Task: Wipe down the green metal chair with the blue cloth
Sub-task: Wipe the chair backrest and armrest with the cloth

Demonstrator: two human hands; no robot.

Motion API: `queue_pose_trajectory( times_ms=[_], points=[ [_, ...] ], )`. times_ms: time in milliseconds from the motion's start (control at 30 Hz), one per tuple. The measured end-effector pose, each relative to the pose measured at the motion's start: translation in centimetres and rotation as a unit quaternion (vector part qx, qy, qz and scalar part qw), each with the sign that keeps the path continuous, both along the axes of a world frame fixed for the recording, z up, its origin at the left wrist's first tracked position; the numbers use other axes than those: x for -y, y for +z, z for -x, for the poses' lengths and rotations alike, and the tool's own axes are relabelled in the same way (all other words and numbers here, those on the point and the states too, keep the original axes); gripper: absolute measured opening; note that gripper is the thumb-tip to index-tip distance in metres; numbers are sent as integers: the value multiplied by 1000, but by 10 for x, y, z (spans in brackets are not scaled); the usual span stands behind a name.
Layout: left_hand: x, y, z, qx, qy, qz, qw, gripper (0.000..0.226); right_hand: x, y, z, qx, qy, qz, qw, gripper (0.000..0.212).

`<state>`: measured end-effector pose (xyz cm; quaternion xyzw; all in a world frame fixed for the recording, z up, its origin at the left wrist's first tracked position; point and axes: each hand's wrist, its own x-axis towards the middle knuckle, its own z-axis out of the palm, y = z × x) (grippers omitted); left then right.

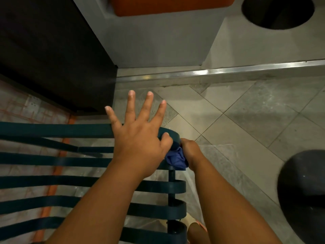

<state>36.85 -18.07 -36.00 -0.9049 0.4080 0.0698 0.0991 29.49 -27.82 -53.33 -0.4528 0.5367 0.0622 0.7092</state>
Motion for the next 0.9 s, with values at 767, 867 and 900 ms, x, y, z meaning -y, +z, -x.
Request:
queue_pose_trajectory(
  times_ms=[767, 867, 900],
  points=[
    [1, -1, -2, 8, -3, -8, 1000, 65, 15, -27, -10, -62, 47, -26, 997, 33],
    [0, -2, -4, 5, 1, -6, 1000, 70, 14, -43, -13, -68, 55, -40, 995, 32],
    [-1, -2, -3, 4, 1, -6, 1000, 69, 13, -47, -14, -62, 62, -44, 995, 30]
  ],
)
